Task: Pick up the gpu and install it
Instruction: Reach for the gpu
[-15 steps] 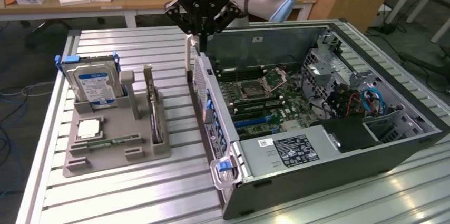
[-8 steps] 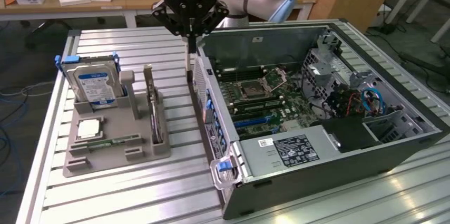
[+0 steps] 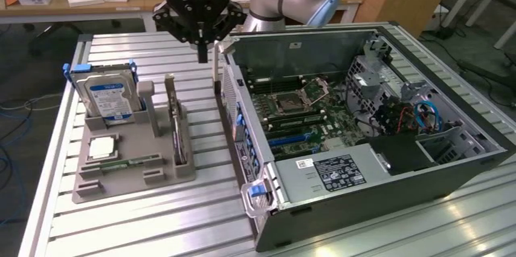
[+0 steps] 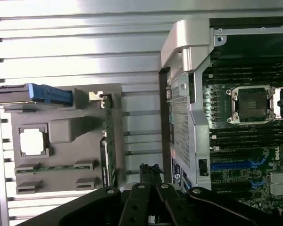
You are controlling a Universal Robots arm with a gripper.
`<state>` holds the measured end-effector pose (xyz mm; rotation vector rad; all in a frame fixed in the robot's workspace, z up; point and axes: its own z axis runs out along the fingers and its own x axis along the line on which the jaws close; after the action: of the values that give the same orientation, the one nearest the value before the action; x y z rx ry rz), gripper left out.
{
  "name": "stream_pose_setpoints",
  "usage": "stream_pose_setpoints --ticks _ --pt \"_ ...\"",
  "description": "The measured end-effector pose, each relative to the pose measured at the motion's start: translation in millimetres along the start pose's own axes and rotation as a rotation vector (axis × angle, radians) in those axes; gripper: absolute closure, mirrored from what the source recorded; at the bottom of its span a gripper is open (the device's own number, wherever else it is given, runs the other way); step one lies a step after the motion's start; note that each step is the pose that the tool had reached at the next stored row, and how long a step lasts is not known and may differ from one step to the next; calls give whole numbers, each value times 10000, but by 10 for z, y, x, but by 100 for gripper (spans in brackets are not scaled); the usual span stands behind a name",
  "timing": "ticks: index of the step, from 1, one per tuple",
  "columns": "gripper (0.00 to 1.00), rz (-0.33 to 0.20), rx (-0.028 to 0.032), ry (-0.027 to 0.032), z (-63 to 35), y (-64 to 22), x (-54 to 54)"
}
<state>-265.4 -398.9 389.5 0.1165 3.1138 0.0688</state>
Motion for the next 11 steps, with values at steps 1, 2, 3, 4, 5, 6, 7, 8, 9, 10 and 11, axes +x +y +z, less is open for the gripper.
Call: stream_pose_setpoints --ticks 1,2,3,4,5,6,7,8,9,10,11 --pt "90 0 -1 0 1 -3 37" --pt "90 0 0 0 1 -6 75" --pt "90 1 0 -1 1 -8 114" --pt "90 1 -1 -1 2 -11 154" --pt "90 2 -1 0 2 -14 192" --pt "90 1 -1 0 2 -17 229" --pt "90 0 0 0 2 -20 266" --pt "90 0 -1 0 2 -23 303" --pt "90 0 -1 0 3 -26 340" --pt "90 1 -1 -1 4 -29 381" --pt "90 1 -1 0 4 -31 417"
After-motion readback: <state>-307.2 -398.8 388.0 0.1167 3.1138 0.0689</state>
